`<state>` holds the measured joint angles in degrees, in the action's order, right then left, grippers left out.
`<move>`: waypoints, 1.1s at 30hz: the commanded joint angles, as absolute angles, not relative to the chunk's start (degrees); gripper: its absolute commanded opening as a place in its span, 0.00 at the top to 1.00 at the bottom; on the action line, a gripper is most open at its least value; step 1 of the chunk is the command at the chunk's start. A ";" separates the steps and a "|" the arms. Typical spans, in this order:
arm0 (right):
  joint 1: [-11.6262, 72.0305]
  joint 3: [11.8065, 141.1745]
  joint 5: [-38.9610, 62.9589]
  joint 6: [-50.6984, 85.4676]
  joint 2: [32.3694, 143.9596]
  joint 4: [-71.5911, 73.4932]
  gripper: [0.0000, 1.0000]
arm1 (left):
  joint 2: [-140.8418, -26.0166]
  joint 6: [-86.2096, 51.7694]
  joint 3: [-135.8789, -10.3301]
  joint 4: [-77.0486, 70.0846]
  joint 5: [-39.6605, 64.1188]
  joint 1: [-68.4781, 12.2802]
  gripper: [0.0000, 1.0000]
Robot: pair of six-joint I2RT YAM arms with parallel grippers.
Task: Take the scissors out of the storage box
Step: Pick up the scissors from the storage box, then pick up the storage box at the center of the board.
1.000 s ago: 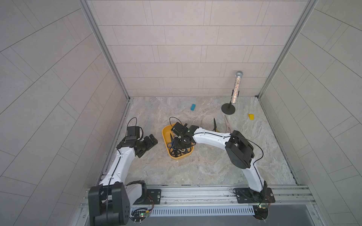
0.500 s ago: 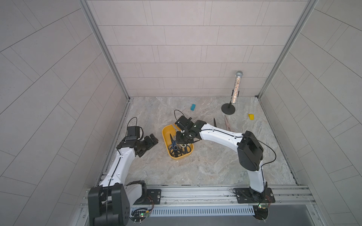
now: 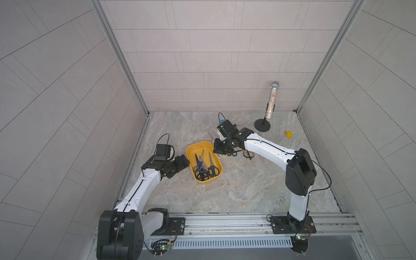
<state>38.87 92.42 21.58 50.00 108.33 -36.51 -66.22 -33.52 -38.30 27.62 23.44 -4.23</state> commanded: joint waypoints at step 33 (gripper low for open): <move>29.86 85.25 22.61 47.26 103.68 -38.01 1.00 | -88.12 -31.84 -51.04 25.03 17.53 -10.41 1.00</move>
